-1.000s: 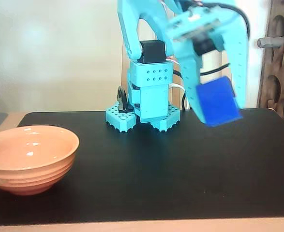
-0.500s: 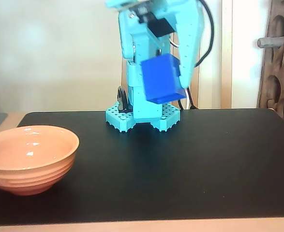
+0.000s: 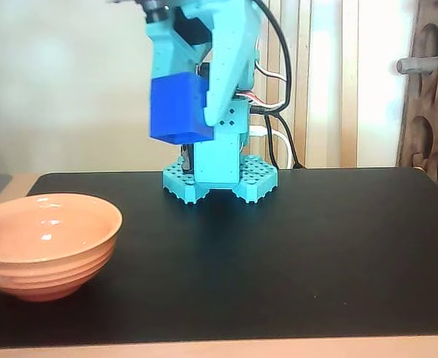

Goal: Place the blue cube in the orange bowl.

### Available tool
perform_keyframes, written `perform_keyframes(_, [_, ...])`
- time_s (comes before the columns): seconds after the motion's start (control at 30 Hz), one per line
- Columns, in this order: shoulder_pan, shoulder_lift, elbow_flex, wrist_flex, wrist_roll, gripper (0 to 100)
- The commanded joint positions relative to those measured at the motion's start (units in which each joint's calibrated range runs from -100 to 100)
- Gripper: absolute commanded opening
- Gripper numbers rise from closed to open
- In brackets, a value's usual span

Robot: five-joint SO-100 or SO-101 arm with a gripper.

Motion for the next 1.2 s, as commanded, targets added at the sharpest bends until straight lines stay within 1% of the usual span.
perform_keyframes(0.0, [5.8, -2.5, -4.8, 2.3, 2.6, 14])
perform_keyframes(0.47, [16.0, -2.5, -4.8, 2.3, 9.4, 13])
perform_keyframes(0.67, [18.6, -2.6, -4.7, 3.1, 10.2, 13])
perform_keyframes(1.0, [24.4, -1.8, -4.7, 2.5, 15.3, 13])
perform_keyframes(1.17, [26.5, -1.4, -4.6, 2.2, 16.4, 13])
